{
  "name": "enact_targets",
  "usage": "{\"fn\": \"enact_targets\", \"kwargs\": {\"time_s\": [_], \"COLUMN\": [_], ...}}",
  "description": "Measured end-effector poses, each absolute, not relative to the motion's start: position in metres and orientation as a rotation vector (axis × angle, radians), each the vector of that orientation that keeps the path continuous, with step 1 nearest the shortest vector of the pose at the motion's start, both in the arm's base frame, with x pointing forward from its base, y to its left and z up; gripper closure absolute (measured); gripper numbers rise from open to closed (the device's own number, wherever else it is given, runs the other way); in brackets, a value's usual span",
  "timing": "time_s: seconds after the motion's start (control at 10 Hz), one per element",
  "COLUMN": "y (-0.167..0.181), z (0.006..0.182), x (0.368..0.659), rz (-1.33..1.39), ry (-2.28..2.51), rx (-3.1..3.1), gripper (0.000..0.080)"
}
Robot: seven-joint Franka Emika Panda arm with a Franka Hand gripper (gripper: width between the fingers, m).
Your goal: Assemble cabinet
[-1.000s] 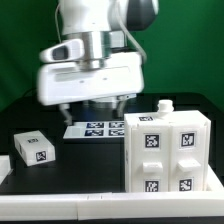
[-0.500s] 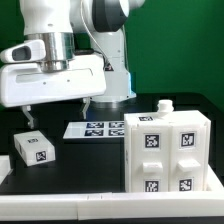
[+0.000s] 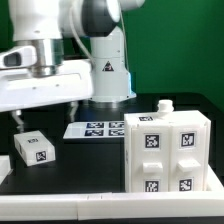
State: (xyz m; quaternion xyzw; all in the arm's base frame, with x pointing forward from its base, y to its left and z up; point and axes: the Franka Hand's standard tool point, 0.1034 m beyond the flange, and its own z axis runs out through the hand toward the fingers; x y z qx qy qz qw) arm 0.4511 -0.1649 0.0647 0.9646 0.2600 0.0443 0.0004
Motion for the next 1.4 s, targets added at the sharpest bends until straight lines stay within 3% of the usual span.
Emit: {"fn": "enact_targets", "kwargs": {"time_s": [0.2, 0.7, 0.9, 1.0, 1.1, 1.4], "y": [-0.181, -0.182, -0.174, -0.176, -0.171, -0.108], "z": [0.058, 0.048, 0.024, 0.023, 0.023, 0.023], "x": [0.439, 0.436, 0.416, 0.421, 0.424, 0.444], "rz": [0.12, 0.13, 0.185, 0.195, 0.208, 0.257], "ry": [0.804, 0.817, 0.84, 0.818, 0.815, 0.834], "rx": [3.041, 3.027, 2.964, 2.964, 2.961, 2.968], "gripper": [0.0002, 0.0002, 0.0002, 0.0002, 0.0002, 0.0002]}}
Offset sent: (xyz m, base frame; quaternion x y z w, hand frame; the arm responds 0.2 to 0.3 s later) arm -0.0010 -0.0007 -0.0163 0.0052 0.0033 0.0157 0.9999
